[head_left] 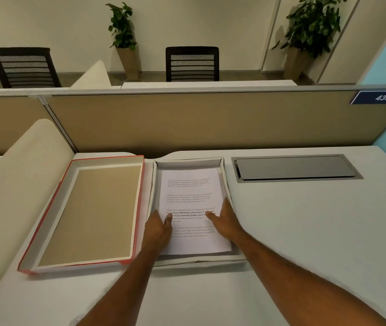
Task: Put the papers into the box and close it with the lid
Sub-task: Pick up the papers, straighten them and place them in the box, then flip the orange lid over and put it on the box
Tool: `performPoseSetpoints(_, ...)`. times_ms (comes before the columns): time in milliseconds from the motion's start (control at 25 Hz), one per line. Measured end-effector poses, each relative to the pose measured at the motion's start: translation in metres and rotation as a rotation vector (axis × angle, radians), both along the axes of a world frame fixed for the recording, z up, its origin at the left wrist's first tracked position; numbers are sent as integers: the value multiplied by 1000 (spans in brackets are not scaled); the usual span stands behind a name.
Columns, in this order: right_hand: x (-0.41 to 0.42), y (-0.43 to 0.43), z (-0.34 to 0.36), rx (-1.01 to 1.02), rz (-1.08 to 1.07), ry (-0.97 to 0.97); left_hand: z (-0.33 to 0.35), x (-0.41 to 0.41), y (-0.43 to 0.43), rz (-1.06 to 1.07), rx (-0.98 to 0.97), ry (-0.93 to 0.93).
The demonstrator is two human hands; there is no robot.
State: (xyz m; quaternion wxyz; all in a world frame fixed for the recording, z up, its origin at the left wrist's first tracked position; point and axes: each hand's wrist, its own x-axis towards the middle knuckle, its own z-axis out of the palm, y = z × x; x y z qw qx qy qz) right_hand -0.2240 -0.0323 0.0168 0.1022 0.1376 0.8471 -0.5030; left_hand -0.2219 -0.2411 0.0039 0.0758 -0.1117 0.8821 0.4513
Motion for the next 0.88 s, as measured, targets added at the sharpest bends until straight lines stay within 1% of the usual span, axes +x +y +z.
performPoseSetpoints(160, 0, -2, 12, 218, 108, 70, 5, 8, 8, -23, -71, 48)
performPoseSetpoints(240, 0, 0, 20, 350, 140, 81, 10, 13, 8, -84, -125, 107)
performPoseSetpoints(360, 0, 3, 36, 463, 171, 123, 22, 16, -2, -255, -287, 183)
performPoseSetpoints(480, 0, -2, 52, 513, 249, 176, 33, 19, -25, -312, -469, 206)
performPoseSetpoints(600, -1, -18, 65, 558, 352, 186, 41, 25, -61, -310, -630, 212)
performPoseSetpoints(680, -3, -32, 72, 586, 412, 183, 46, 30, -89, -273, -713, 194)
performPoseSetpoints(880, -5, -91, 82, 617, 542, 191, 49, 49, -153, -137, -803, 93)
